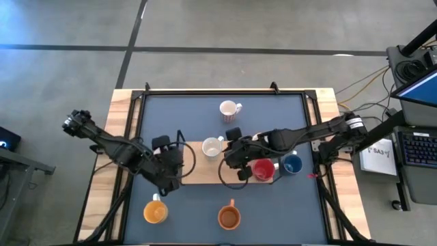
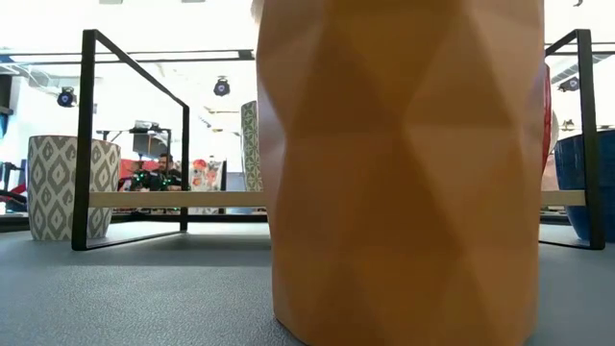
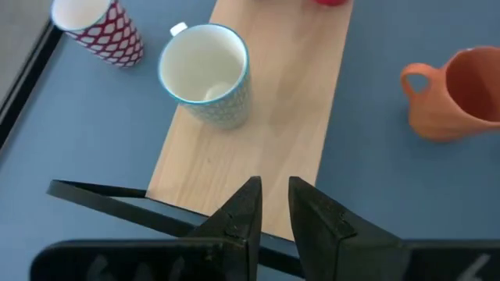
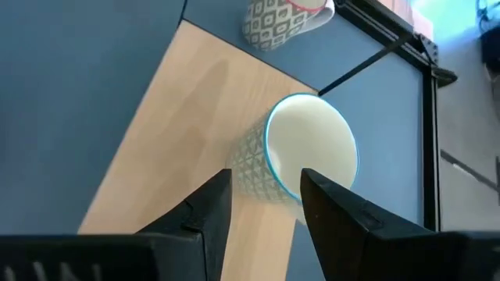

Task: Place coffee mugs
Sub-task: Put the blue gray patterned mug on the shelf

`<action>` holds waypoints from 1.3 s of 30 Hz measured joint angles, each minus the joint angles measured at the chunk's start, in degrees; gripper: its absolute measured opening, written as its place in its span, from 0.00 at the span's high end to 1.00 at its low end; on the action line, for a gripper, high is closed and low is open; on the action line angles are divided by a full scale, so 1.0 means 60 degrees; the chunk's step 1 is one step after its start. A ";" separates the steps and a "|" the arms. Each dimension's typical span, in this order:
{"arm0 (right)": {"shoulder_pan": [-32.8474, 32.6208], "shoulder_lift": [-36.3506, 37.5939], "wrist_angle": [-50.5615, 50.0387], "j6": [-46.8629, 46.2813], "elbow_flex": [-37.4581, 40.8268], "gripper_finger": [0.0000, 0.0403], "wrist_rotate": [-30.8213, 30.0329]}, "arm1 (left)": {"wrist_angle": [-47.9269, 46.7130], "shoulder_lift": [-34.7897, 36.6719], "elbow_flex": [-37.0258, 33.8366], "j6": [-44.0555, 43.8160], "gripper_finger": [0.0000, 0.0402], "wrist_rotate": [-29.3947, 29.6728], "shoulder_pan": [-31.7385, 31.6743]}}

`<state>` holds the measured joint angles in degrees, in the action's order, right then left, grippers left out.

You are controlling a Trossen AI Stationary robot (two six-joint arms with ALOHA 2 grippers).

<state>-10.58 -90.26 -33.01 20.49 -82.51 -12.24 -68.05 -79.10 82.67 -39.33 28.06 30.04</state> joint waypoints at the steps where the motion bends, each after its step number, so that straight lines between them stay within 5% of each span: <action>1: 0.0073 -0.0043 0.0185 0.0052 0.0090 0.64 0.0160 | -0.0001 0.0024 0.0000 -0.0029 0.88 0.0001 0.0067; 24: 0.1083 -0.1034 0.1878 0.0730 0.0851 0.66 0.1295 | -0.0940 0.0081 0.0000 -0.0365 0.88 0.0013 0.0212; 39: 0.1106 -0.1314 0.1691 0.0952 0.0840 0.87 0.1652 | -0.1093 0.0081 0.0000 -0.0361 0.88 0.0093 0.0212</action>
<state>-3.95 -98.15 -22.87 26.20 -77.47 -2.33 -74.61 -78.61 82.67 -41.50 28.62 31.31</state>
